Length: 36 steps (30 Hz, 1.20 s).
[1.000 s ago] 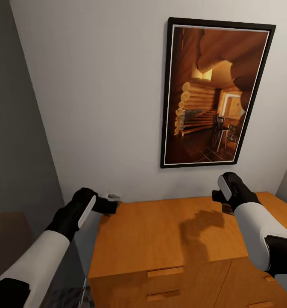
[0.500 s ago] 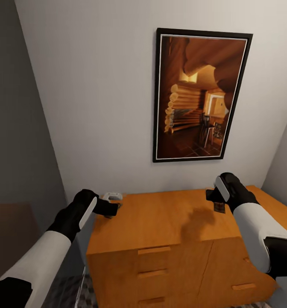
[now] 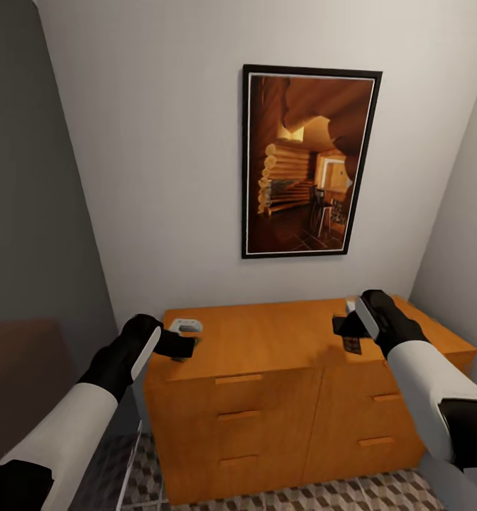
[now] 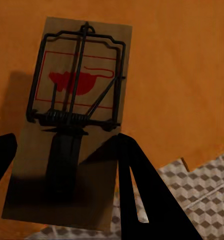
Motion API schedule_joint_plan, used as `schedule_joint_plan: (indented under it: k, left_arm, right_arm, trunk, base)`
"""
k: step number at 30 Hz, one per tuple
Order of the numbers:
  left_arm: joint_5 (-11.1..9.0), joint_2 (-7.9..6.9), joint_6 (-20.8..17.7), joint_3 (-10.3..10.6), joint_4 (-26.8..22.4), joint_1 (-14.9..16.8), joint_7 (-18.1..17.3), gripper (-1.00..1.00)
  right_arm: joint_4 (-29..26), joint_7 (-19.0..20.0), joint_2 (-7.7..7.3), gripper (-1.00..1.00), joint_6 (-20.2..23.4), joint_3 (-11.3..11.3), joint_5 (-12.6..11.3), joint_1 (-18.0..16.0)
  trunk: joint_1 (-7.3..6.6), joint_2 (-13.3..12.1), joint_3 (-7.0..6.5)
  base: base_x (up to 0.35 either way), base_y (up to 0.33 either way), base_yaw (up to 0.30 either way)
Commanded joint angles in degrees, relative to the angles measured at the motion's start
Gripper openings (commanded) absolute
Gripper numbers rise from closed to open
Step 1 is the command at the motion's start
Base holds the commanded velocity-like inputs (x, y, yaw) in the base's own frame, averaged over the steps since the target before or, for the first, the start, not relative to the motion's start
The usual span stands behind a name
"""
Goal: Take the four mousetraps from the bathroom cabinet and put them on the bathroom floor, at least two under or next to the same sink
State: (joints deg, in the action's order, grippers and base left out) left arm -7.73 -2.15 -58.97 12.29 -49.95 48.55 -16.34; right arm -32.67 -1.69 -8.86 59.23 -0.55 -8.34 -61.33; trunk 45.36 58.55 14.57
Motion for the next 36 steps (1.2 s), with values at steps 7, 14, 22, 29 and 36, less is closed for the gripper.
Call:
schedule_joint_plan:
  k: [7,14,22,29,36]
  left_arm:
    - [-0.6,0.12,-0.2,0.2,0.0,0.1,5.7,-1.00]
    - [-0.7,0.13,-0.2,0.3,0.0,0.0,6.2,-1.00]
    - [-0.8,0.08,-0.2,0.2,0.1,0.0,6.3,-1.00]
    - [-0.8,0.05,-0.2,0.2,0.4,0.0,6.3,-1.00]
    - [-0.8,0.04,2.3,0.1,3.4,0.0,6.4,-1.00]
  right_arm:
    - [0.2,2.4,-0.22,-1.00,-2.7,-4.7,-0.2,0.9]
    - [0.6,2.3,-0.20,-1.00,-2.9,-5.0,-0.1,1.0]
    - [0.7,2.1,-0.19,-1.00,-2.9,-5.0,-0.1,1.0]
    - [0.8,2.1,-0.04,-1.00,-2.9,-5.1,-0.1,1.0]
    - [7.2,2.0,0.50,-1.00,-7.1,-5.3,-0.2,1.0]
  trunk:
    - [-0.03,0.1,0.08]
    - [-0.03,0.1,0.08]
    - [-0.03,0.1,0.08]
    - [-0.03,0.1,0.08]
    - [-0.03,0.1,0.08]
  base:
    - [-0.305,-0.128,0.000]
    - [-0.305,-0.126,0.000]
    - [-0.305,-0.126,0.000]
    - [-0.305,-0.126,0.000]
    - [-0.305,-0.126,0.000]
